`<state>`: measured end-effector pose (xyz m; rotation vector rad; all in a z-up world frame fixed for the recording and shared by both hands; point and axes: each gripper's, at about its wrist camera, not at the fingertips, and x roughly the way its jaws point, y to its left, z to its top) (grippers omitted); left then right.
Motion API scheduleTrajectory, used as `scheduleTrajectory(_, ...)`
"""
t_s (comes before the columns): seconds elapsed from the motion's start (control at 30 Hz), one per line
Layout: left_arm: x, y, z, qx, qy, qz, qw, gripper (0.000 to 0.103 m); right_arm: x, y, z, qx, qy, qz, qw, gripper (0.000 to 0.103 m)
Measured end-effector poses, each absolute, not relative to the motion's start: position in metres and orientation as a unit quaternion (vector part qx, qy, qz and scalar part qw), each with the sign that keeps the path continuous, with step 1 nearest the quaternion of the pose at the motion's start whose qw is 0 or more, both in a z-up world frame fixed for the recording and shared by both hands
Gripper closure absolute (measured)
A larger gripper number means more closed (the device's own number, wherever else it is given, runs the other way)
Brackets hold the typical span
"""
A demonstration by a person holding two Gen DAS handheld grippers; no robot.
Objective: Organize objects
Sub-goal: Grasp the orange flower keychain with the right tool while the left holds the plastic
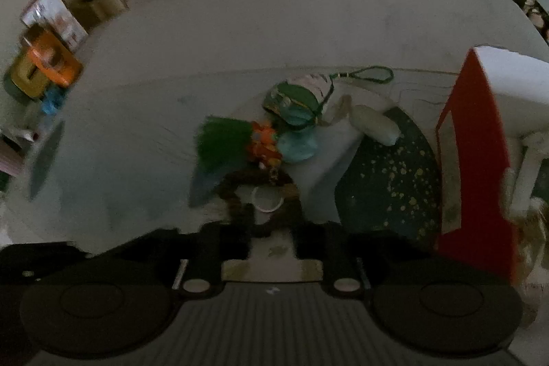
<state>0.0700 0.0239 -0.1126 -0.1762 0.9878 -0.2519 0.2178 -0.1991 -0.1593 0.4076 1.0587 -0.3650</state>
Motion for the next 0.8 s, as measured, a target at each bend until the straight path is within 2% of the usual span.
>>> scheduleTrajectory(0.47, 0.075, 0.031, -0.116, -0.086, 0.476, -0.118, 0.867, 0.072, 0.242, -0.208, -0.195, 0.149, 0.537, -0.184, 0.81, 0.073)
scheduleTrajectory(0.53, 0.075, 0.03, -0.117, -0.086, 0.477, -0.119, 0.867, 0.072, 0.242, -0.206, -0.196, 0.14, 0.538, -0.181, 0.812, 0.083)
scheduleTrajectory(0.7, 0.076, 0.029, -0.117, -0.087, 0.478, -0.12, 0.866, 0.072, 0.243, -0.2, -0.197, 0.127, 0.538, -0.172, 0.816, 0.096)
scheduleTrajectory(0.8, 0.075, 0.029, -0.116, -0.087, 0.476, -0.119, 0.867, 0.072, 0.239, -0.199, -0.192, 0.138, 0.529, -0.173, 0.819, 0.098)
